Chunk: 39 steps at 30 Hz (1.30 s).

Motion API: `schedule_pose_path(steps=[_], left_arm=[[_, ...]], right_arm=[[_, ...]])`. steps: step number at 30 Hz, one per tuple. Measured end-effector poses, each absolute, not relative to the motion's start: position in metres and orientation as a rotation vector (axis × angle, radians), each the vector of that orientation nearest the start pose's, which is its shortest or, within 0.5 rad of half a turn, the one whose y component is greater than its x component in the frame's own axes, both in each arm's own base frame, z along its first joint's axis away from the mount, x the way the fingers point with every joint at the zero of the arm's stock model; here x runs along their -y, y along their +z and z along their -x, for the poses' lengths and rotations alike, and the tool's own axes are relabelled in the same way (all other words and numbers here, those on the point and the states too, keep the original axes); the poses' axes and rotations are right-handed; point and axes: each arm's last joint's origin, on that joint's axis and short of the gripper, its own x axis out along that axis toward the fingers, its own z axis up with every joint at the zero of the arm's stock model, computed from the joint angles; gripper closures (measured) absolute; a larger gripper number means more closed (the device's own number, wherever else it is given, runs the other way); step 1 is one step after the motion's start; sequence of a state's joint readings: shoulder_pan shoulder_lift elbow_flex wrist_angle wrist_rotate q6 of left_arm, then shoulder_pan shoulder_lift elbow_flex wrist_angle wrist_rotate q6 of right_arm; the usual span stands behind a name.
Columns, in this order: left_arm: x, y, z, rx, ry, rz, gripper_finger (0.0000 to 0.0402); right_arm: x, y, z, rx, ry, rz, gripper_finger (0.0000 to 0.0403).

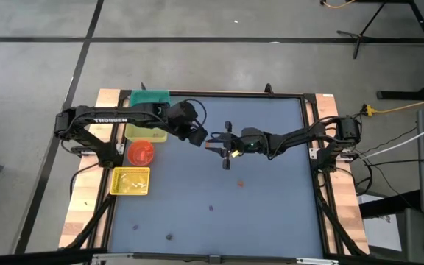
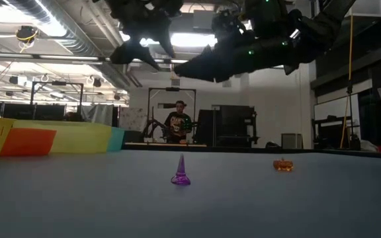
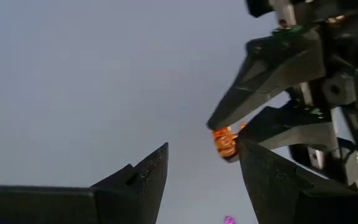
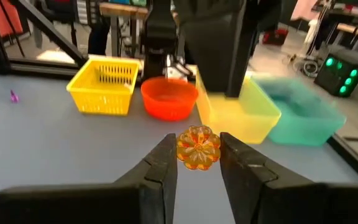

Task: Sort Halloween decoration
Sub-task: Put the top orange pumpkin toy into the orange bin

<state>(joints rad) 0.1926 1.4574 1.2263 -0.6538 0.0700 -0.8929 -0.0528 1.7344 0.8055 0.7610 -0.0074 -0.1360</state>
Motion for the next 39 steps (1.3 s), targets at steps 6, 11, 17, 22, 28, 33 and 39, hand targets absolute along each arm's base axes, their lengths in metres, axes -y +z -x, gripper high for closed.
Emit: schedule_pose_path(steps=[6,11,17,22,28,33,39], left_arm=[[-0.048,0.295,-0.302,-0.751,0.479,0.953,0.0221],[-0.045,0.298,-0.306,-0.7,0.467,0.939,0.0221],[-0.046,0.301,-0.309,-0.658,0.451,0.939,0.0221],[-0.046,0.301,-0.309,-0.649,0.467,0.934,0.0221],[-0.046,0.301,-0.309,-0.649,0.467,0.934,0.0221],[-0.046,0.301,-0.309,-0.649,0.468,0.933,0.0221],[-0.046,0.301,-0.309,-0.649,0.468,0.933,0.0221]], right_arm=[[0.018,0.197,-0.354,-0.076,-0.041,0.134,0.0299],[0.018,0.201,-0.354,-0.04,-0.043,0.135,0.0299],[0.018,0.201,-0.354,-0.04,-0.043,0.135,0.0299],[0.018,0.201,-0.354,-0.037,-0.043,0.135,0.0299],[0.018,0.203,-0.354,-0.02,-0.044,0.136,0.0299],[0.018,0.206,-0.354,0.01,-0.046,0.137,0.0299],[0.019,0.206,-0.354,0.012,-0.046,0.137,0.0299]])
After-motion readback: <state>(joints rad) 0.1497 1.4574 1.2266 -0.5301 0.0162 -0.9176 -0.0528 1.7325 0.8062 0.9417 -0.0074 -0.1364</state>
